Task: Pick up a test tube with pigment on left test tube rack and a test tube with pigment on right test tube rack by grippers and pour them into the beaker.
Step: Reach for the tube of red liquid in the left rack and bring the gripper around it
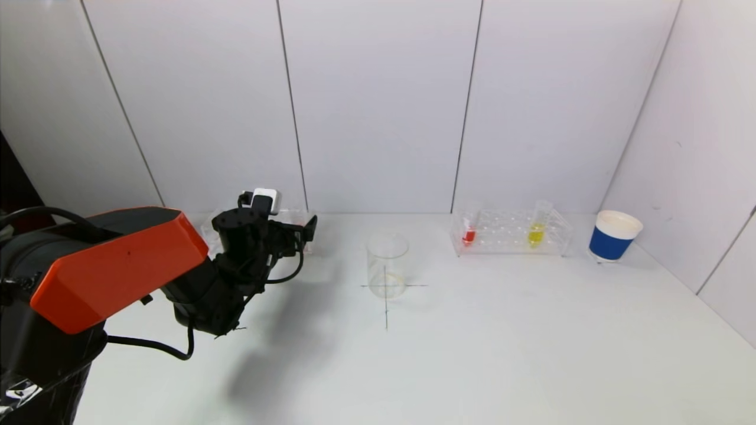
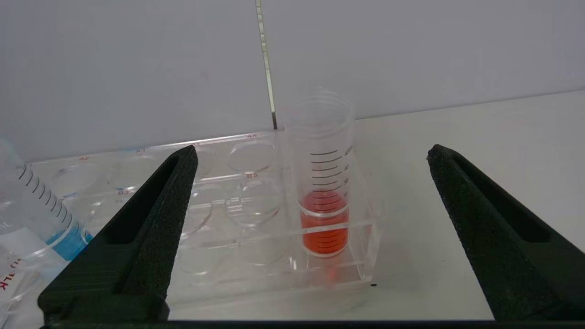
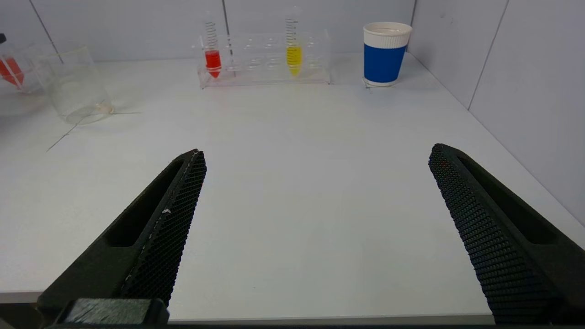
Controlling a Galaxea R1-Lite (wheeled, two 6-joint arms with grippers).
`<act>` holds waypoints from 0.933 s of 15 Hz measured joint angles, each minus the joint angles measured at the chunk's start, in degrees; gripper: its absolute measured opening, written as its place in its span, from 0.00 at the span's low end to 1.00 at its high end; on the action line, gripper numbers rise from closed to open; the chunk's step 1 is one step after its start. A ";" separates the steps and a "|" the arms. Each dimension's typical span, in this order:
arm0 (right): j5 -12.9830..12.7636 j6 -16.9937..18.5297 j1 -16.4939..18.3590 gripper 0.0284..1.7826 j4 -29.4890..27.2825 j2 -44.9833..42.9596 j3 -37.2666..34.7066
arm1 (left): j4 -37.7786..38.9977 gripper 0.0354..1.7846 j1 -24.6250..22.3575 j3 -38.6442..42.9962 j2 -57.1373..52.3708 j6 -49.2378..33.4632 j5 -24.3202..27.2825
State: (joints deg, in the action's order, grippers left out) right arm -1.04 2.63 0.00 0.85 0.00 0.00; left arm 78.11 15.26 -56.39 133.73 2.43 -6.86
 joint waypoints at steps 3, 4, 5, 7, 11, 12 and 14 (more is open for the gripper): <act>0.00 0.00 0.00 0.99 0.00 0.00 0.00 | -2.23 0.99 0.00 -2.95 0.26 -0.06 -0.10; -0.01 0.00 0.00 0.99 0.00 0.00 0.00 | -2.65 0.99 0.00 -3.74 0.48 -0.06 -0.11; -0.01 0.00 0.00 0.99 0.00 0.00 0.00 | -2.72 0.99 0.02 -4.24 0.80 -0.06 -0.11; -0.01 0.00 0.00 0.99 0.00 0.00 0.00 | -2.72 0.99 0.00 -5.16 1.57 -0.06 -0.11; -0.01 -0.02 0.00 0.99 0.00 0.00 0.00 | -2.80 0.99 0.02 -7.30 3.21 0.00 -0.44; -0.01 0.00 0.00 0.99 0.00 0.00 0.00 | -2.83 0.99 0.02 -7.66 3.62 0.00 -0.46; 0.00 -0.02 0.00 0.99 0.00 0.00 0.00 | -2.63 0.99 0.02 -8.22 4.39 -0.04 -0.52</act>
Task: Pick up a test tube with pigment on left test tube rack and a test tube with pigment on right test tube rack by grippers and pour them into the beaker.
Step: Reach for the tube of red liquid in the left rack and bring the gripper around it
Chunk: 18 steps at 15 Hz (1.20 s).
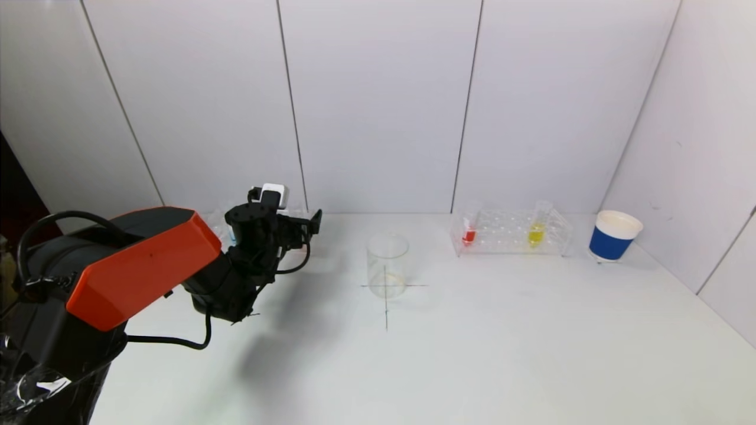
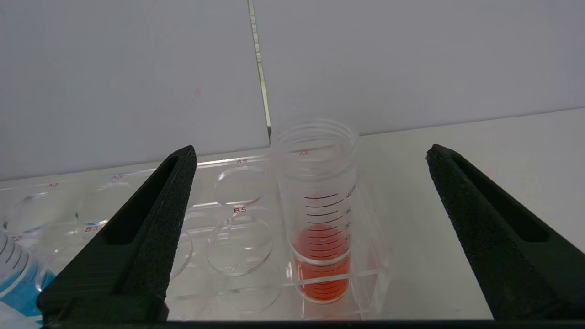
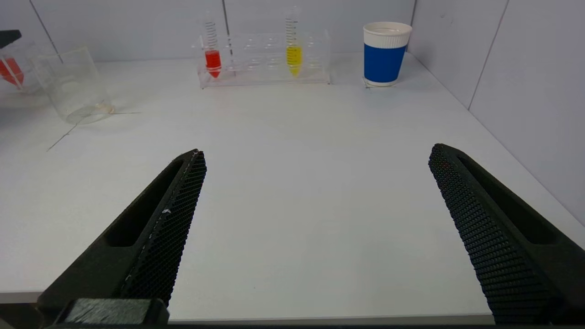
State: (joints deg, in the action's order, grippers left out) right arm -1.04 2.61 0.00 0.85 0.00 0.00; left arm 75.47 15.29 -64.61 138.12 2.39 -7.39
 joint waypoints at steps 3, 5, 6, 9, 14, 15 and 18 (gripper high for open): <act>-0.01 0.02 0.00 0.99 0.00 0.00 0.00 | 0.16 0.99 0.00 -0.49 0.77 -0.02 0.00; -0.01 0.00 0.00 0.99 0.00 0.00 0.00 | 0.11 0.99 0.00 -0.68 1.18 0.00 -0.02; -0.01 0.02 0.00 0.99 0.00 0.00 0.00 | 0.11 0.99 0.00 -0.83 1.41 -0.02 -0.02; -0.01 0.02 0.00 0.99 0.00 0.00 0.00 | 0.13 0.99 -0.05 -1.29 1.88 0.04 -0.02; -0.01 0.02 0.00 0.99 -0.01 0.00 0.00 | -0.23 0.99 -0.05 -2.41 2.18 0.02 -0.10; -0.01 0.02 0.00 0.99 0.00 0.00 0.00 | -0.39 0.99 -0.07 -2.50 2.21 0.04 -0.10; -0.01 0.04 0.00 0.99 0.00 0.00 0.00 | -0.39 0.99 -0.07 -2.76 2.45 0.04 -0.07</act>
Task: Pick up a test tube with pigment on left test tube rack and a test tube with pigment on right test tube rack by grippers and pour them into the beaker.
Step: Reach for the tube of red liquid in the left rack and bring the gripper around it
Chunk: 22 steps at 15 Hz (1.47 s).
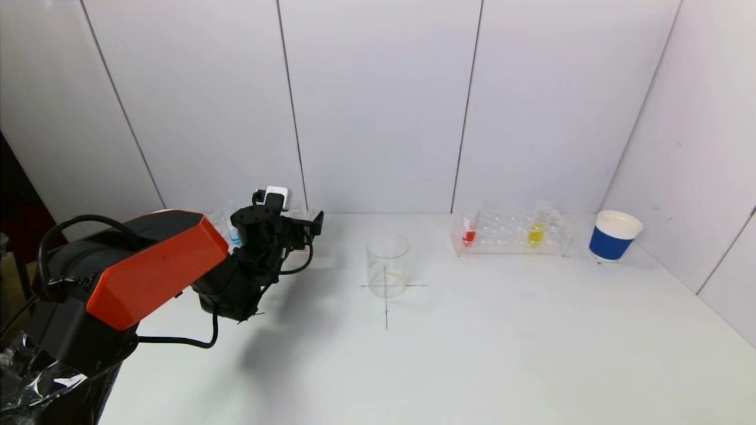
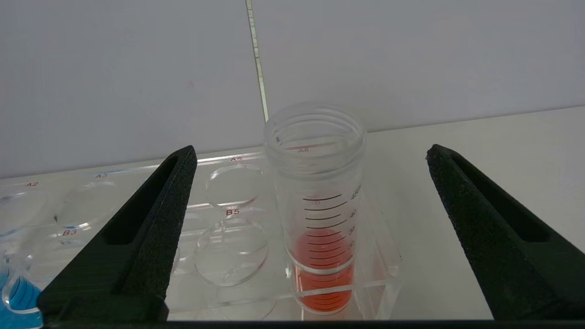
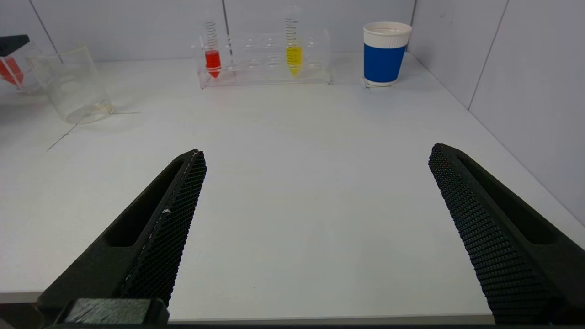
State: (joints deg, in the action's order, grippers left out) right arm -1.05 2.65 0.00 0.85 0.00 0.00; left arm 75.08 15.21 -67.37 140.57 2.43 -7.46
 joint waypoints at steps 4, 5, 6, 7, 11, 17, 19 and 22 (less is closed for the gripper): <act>0.01 -0.04 0.00 0.99 0.00 0.00 0.00 | -0.13 0.99 -0.33 -0.63 0.52 -0.01 -0.04; 0.00 -0.01 0.00 0.99 0.00 0.00 0.00 | -0.13 0.99 -0.41 -0.74 0.63 0.00 -0.04; 0.01 -0.01 0.00 0.99 0.00 0.00 0.00 | -0.11 0.99 -0.50 -0.88 0.77 0.05 -0.04; 0.01 -0.01 0.00 0.99 0.00 0.00 0.00 | -0.11 0.99 -0.55 -0.96 0.91 0.10 -0.04; 0.00 -0.04 0.00 0.99 0.00 0.00 0.00 | -0.13 0.99 -0.55 -1.16 1.27 0.21 -0.04; 0.00 -0.01 0.00 0.99 0.00 0.00 0.00 | -0.17 0.99 -0.48 -1.71 1.40 0.29 0.05; 0.01 -0.01 0.00 0.99 0.00 0.00 0.00 | -0.20 0.99 -0.44 -1.79 1.40 0.38 0.07; 0.00 -0.01 0.00 0.99 0.00 0.00 0.00 | -0.17 0.99 -0.44 -1.87 1.40 0.38 0.05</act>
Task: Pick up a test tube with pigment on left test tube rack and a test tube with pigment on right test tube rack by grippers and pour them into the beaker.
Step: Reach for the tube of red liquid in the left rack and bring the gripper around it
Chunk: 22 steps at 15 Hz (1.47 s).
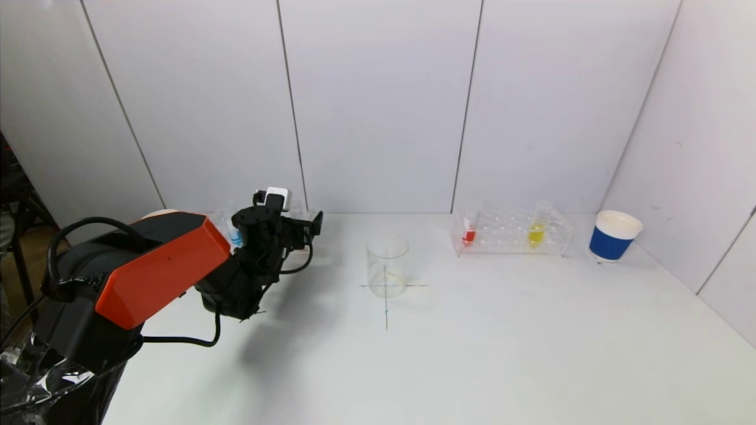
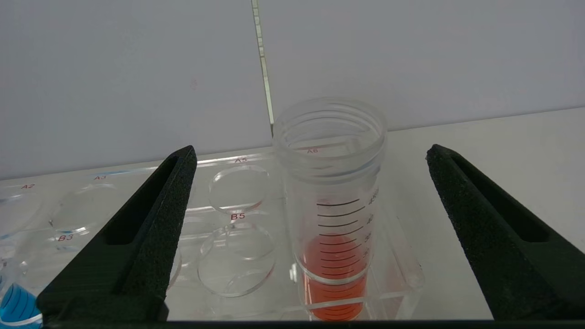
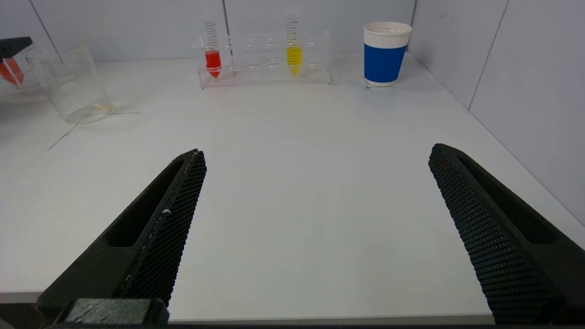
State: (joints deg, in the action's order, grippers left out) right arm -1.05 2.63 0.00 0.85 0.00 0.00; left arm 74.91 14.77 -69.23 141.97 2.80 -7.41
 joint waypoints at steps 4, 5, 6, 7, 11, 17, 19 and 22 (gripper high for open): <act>0.00 -0.02 0.00 0.99 0.00 0.00 0.00 | 0.04 0.99 0.05 0.05 0.00 -0.02 0.00; 0.00 0.00 0.00 0.99 0.00 0.00 0.00 | 0.02 0.99 0.07 0.05 0.00 0.00 0.02; 0.00 0.00 0.00 0.99 0.00 0.00 0.00 | 0.04 0.99 0.07 0.07 0.00 -0.02 0.02; 0.01 0.00 0.00 0.99 0.00 0.00 0.00 | 0.04 0.99 0.07 0.07 0.00 0.00 0.02; 0.00 0.00 0.00 0.99 0.00 0.00 0.00 | 0.13 0.99 0.18 0.13 0.00 0.00 0.00; 0.00 0.00 0.00 0.99 0.00 0.00 0.00 | 0.11 0.99 0.24 0.16 0.00 -0.02 0.02; 0.00 0.00 0.00 0.99 0.00 0.00 0.00 | 0.09 0.99 0.24 0.16 0.00 0.00 0.02; 0.00 0.00 0.00 0.99 0.00 0.00 0.00 | 0.06 0.98 0.24 0.16 0.00 0.00 0.00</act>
State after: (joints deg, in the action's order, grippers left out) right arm -1.05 2.63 0.00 0.85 0.00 0.00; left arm 74.97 15.02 -69.07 141.97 2.80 -7.41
